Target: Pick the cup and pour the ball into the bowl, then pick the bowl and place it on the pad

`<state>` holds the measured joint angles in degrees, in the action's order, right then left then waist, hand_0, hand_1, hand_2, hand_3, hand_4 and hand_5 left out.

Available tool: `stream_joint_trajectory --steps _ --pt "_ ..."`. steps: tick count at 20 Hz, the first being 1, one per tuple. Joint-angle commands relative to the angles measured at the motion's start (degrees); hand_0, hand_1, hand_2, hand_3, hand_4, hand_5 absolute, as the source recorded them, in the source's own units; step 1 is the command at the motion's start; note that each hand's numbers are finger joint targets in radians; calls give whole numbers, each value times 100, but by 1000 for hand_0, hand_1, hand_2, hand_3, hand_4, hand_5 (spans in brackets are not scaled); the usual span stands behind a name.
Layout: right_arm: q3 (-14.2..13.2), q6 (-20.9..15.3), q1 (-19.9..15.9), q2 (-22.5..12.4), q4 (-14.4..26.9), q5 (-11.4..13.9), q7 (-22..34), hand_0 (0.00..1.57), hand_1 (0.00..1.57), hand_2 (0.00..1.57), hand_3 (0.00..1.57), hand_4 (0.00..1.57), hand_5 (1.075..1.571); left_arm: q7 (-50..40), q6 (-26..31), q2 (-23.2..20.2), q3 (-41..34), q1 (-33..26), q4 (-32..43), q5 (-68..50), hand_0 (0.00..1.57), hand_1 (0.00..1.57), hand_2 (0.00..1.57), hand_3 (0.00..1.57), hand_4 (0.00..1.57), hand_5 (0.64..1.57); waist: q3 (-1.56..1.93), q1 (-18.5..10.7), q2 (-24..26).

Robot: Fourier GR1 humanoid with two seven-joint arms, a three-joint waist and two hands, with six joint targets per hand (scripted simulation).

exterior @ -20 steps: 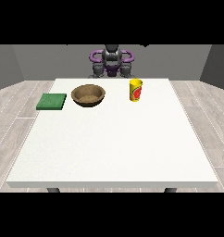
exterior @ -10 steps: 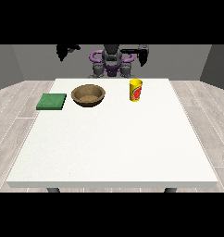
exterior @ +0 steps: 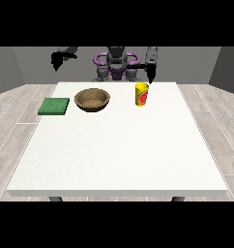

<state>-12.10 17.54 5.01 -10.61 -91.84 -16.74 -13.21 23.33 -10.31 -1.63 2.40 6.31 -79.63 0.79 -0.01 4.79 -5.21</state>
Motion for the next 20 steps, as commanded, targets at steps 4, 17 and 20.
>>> stream_joint_trajectory --steps 4,17,20 --pt "-215 222 -105 -104 428 14 -169 0 0 0 0 243 1571 824 131 -103 -541 530 1510 -98 0 0 0 0 0 1454 0 52 77" --pt "-647 877 -500 -598 939 -356 -522 0 0 0 0 183 1569 1890 -1428 124 -646 1206 3204 797 1231 1231 1571 1571 1103 1568 2 581 -539" --pt "-834 1131 -613 -868 889 -680 -318 0 0 0 0 243 1570 2392 -1327 -24 -972 1553 3815 598 1315 1315 1571 1571 1185 1554 -3 582 -721"
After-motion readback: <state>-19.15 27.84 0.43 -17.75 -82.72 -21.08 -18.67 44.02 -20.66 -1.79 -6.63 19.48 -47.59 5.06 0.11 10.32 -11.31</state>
